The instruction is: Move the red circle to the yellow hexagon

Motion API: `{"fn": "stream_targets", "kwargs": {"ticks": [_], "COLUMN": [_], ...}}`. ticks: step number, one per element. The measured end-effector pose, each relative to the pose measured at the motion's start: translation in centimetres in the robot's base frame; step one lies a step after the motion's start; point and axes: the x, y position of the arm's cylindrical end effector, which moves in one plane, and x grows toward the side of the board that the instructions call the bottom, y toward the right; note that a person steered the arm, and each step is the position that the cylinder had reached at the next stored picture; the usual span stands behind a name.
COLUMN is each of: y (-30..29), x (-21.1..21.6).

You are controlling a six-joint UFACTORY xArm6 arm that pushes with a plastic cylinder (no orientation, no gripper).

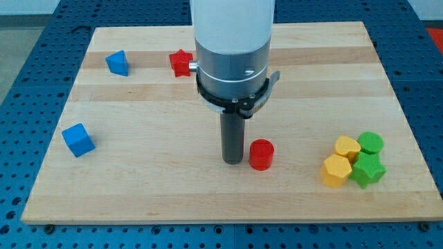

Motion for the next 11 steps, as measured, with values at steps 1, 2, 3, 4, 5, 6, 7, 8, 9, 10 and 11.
{"fn": "stream_targets", "kwargs": {"ticks": [1, 2, 3, 4, 5, 6, 7, 8, 9, 10, 11], "y": [0.0, 1.3, 5.3, 8.9, 8.3, 6.4, 6.1, 7.2, 9.4, 11.1, 10.6], "x": [-1.3, -2.0, -1.1, -0.7, -0.7, -0.3, 0.9, 1.4, 1.4, 1.4, 1.1]}}
